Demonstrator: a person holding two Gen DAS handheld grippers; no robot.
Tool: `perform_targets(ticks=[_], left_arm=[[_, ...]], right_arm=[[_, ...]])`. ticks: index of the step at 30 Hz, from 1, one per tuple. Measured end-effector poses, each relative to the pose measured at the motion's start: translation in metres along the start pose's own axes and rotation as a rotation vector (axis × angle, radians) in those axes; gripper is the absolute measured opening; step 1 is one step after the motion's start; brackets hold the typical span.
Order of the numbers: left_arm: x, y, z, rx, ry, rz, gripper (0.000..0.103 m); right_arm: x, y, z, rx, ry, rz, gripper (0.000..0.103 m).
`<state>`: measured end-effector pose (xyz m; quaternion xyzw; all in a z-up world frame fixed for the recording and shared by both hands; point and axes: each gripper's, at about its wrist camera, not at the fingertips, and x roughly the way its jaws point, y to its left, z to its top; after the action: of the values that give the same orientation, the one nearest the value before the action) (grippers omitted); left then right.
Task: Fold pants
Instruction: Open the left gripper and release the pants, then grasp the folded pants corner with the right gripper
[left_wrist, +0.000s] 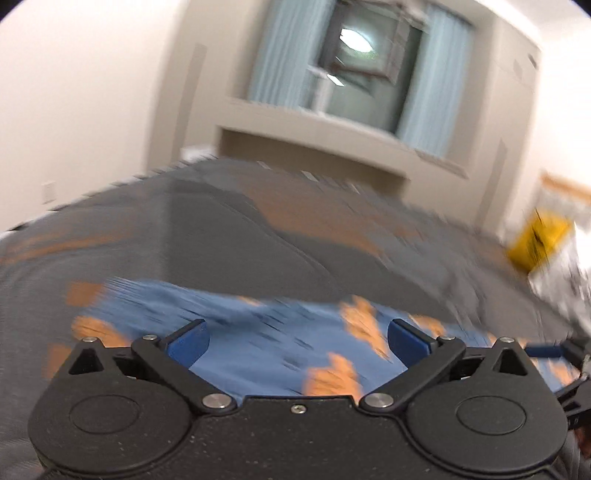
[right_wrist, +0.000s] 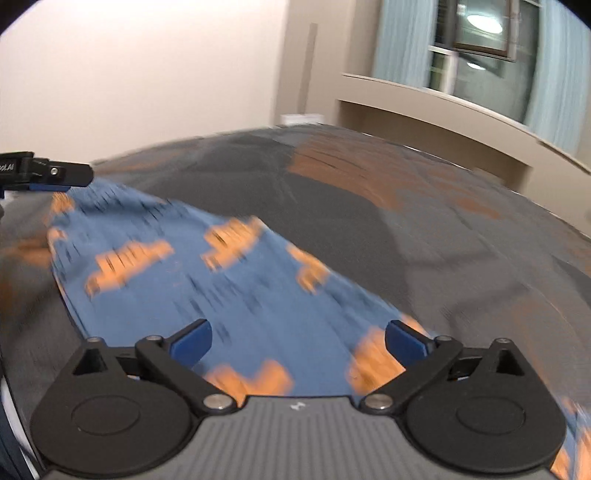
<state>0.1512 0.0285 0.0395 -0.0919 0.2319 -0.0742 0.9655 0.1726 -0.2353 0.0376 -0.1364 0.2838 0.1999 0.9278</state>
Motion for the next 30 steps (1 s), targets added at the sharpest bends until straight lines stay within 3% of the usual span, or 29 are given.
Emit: perform_targets(ticks=[5, 8, 11, 13, 15, 19, 25, 30], left_arm=[[0.035, -0.065, -0.024, 0.101, 0.133, -0.085, 0.102], [0.048, -0.092, -0.045, 0.179, 0.204, -0.062, 0.102], [0.047, -0.106, -0.056, 0.280, 0.196, 0.005, 0.102], [0.046, -0.109, -0.053, 0.263, 0.201, 0.013, 0.102], [0.050, -0.108, -0.041, 0.225, 0.205, -0.005, 0.102], [0.064, -0.141, -0.015, 0.160, 0.190, -0.139, 0.102], [0.117, -0.232, -0.003, 0.206, 0.259, -0.395, 0.102], [0.163, -0.301, -0.013, 0.243, 0.343, -0.490, 0.102]], right_arm=[[-0.029, -0.032, -0.048, 0.074, 0.033, -0.152, 0.103], [-0.048, -0.062, -0.073, 0.150, 0.019, -0.247, 0.103], [-0.072, -0.095, -0.097, 0.253, -0.010, -0.283, 0.103], [-0.086, -0.111, -0.113, 0.294, -0.025, -0.385, 0.103], [-0.105, -0.125, -0.132, 0.331, -0.075, -0.429, 0.103], [-0.133, -0.152, -0.160, 0.488, -0.178, -0.338, 0.103], [-0.138, -0.177, -0.181, 0.645, -0.182, -0.175, 0.103], [-0.142, -0.195, -0.191, 0.784, -0.216, -0.034, 0.102]])
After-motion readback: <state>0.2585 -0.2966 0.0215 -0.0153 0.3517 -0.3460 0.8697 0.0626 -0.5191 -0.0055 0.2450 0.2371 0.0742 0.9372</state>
